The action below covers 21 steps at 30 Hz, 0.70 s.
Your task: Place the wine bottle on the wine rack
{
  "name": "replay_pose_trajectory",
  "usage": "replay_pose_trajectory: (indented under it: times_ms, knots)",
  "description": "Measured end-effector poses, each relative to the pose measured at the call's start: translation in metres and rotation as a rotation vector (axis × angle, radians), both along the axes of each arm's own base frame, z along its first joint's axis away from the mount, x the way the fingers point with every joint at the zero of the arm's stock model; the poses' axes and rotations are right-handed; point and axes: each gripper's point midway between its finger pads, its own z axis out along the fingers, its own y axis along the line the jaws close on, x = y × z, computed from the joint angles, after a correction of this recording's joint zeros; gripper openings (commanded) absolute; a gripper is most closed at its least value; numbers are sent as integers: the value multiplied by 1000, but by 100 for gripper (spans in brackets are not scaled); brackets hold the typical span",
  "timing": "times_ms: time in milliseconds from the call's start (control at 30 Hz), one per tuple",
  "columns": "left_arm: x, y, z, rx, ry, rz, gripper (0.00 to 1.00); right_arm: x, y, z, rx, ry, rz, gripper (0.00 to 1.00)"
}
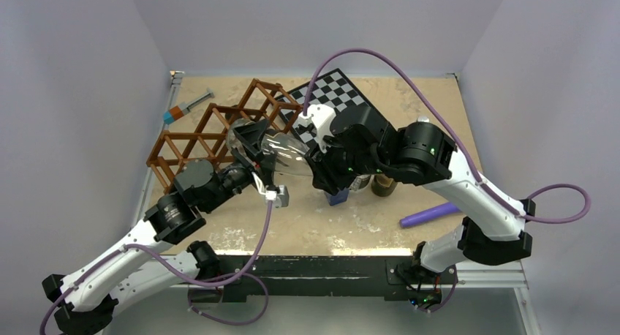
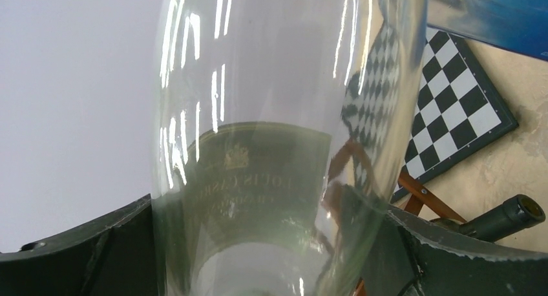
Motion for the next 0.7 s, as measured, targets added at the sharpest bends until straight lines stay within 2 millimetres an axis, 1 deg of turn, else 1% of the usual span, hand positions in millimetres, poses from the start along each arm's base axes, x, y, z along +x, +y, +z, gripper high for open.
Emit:
replay_pose_trajectory:
  times_ms: [67, 167, 367, 467, 600, 700]
  knots:
    - [0, 3, -1, 7, -10, 9, 99, 1, 2, 0, -4, -1, 6, 0]
    - [3, 8, -6, 49, -26, 36, 99, 4, -2, -3, -34, 3, -12, 0]
    - [8, 5, -15, 140, -26, 40, 99, 3, -17, -2, -83, 21, -24, 0]
    - [9, 4, -21, 179, -12, 35, 99, 1, -20, -5, -101, 28, -20, 0]
    - [7, 6, -26, 207, 5, 32, 99, 1, -20, -7, -114, 34, -17, 0]
    - [1, 14, -28, 225, 38, 34, 99, 3, -16, -8, -119, 33, -12, 0]
